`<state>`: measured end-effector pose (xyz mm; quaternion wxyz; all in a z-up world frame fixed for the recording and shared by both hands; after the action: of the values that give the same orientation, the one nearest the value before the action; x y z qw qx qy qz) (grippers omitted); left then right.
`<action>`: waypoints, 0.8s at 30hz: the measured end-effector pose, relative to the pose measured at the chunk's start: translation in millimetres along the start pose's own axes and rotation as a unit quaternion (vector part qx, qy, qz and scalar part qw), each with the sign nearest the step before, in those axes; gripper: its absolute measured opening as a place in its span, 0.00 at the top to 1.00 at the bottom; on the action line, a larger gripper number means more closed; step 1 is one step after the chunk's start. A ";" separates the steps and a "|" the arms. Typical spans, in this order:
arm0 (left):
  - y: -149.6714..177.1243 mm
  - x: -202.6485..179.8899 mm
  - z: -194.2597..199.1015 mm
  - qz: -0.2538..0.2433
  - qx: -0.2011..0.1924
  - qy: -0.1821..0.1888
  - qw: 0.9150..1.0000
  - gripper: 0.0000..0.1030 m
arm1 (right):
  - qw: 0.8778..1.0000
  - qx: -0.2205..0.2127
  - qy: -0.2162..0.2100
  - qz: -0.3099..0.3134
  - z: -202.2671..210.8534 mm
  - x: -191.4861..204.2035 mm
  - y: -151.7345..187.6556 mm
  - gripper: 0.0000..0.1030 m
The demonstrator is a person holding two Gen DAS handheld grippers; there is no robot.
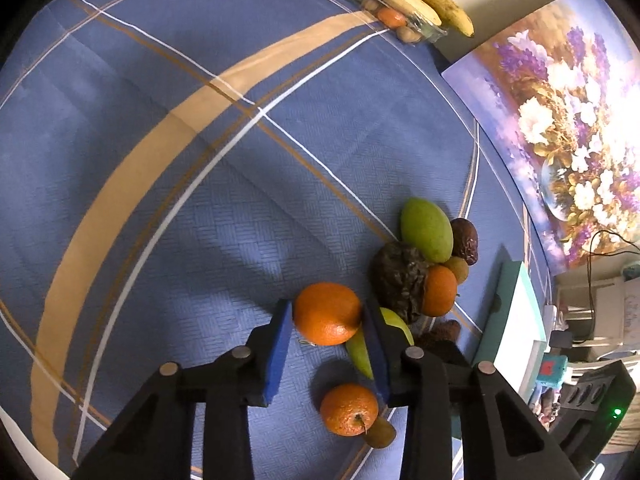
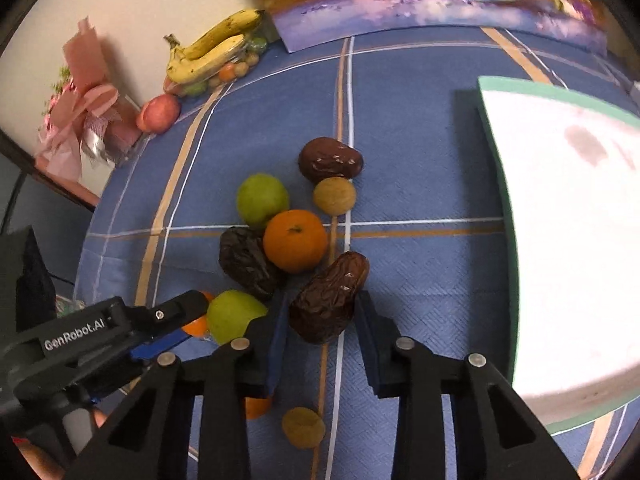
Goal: Organize fruits
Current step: 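Carry the orange and date into the white tray and open both tools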
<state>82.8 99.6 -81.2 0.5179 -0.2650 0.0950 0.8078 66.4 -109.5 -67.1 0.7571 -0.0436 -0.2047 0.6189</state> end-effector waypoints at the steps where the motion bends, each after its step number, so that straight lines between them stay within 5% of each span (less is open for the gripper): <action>1: 0.7 0.3 0.8 0.003 -0.001 0.001 1.000 0.64 | 1.000 -0.005 0.011 -0.002 2.6 -3.5 -1.1 0.67; 13: 3.7 -26.4 38.1 -0.031 -0.063 0.029 0.997 0.65 | 0.993 -0.075 0.020 -0.092 57.1 -52.9 -15.1 0.67; 24: 45.9 -118.7 29.2 -0.194 -0.049 0.042 0.979 0.65 | 0.966 -0.104 0.163 -0.172 106.8 -152.5 -19.2 0.67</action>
<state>70.8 -1.8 0.3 0.6470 -0.3369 0.0233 0.6837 22.2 -279.6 -2.5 0.8664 -0.1865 -0.1467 0.4393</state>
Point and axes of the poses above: each gripper's, at about its wrist camera, not at the fingertips, and z roughly against the way its jaws point, x to its left, y to its underside, the point moved 2 cm from there along -z, roughly the way its jaws point, and after that the axes turned 4 degrees about y, right-handed, at the moved point
